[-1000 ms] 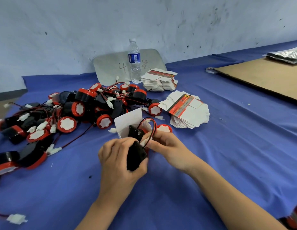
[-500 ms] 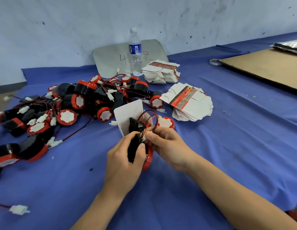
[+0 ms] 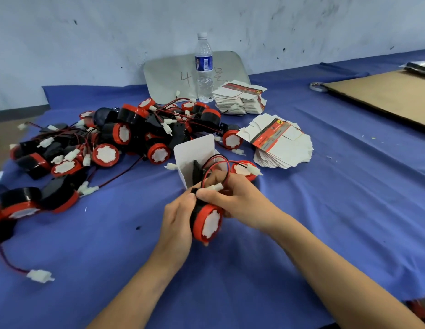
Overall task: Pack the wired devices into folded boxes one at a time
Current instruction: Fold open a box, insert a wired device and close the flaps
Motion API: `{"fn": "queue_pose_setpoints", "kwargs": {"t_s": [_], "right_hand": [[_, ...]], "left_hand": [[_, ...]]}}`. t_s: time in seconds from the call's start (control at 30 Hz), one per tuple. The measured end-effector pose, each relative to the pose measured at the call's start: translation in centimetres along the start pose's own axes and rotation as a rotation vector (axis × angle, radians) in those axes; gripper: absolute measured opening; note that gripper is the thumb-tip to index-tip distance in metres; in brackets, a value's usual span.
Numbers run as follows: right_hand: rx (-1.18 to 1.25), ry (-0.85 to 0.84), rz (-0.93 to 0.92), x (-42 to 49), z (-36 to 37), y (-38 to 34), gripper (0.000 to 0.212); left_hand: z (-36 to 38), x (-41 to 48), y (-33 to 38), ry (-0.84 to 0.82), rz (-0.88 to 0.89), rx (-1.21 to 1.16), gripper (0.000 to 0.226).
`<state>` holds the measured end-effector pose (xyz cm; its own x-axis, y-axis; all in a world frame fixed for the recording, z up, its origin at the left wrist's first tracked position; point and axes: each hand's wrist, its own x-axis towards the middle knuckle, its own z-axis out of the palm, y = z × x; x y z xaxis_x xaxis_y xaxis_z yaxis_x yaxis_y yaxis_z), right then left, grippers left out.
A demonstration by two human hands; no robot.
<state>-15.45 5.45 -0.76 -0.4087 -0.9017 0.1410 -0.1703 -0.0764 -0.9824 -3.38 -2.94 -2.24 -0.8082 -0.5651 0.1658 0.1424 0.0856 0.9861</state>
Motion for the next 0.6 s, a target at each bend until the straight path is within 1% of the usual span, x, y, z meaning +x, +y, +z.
{"fn": "queue_pose_setpoints", "kwargs": {"t_s": [0.1, 0.17, 0.27, 0.33, 0.4, 0.5, 0.6], "right_hand": [[-0.179, 0.037, -0.077, 0.2, -0.2, 0.1, 0.027], [-0.259, 0.065, -0.118, 0.0, -0.3, 0.4, 0.034], [-0.257, 0.111, -0.151, -0.2, 0.0, 1.0, 0.043], [-0.232, 0.143, -0.166, -0.2, 0.4, 1.3, 0.043], [-0.226, 0.179, -0.176, -0.3, 0.6, 1.5, 0.041], [-0.229, 0.214, -0.173, -0.3, 0.6, 1.8, 0.04], [-0.206, 0.228, -0.186, -0.2, 0.6, 2.0, 0.044]], "left_hand": [[-0.2, 0.2, 0.5, -0.064, -0.19, -0.188, 0.037], [-0.5, 0.3, 0.6, -0.14, -0.268, -0.264, 0.042], [-0.9, 0.5, 0.5, -0.222, -0.364, -0.357, 0.037], [-1.0, 0.6, 0.4, -0.246, -0.404, -0.381, 0.036], [-1.0, 0.8, 0.2, -0.259, -0.429, -0.397, 0.039], [-1.0, 1.0, 0.1, -0.29, -0.442, -0.4, 0.043], [-1.1, 1.0, 0.0, -0.305, -0.443, -0.402, 0.044]]}}
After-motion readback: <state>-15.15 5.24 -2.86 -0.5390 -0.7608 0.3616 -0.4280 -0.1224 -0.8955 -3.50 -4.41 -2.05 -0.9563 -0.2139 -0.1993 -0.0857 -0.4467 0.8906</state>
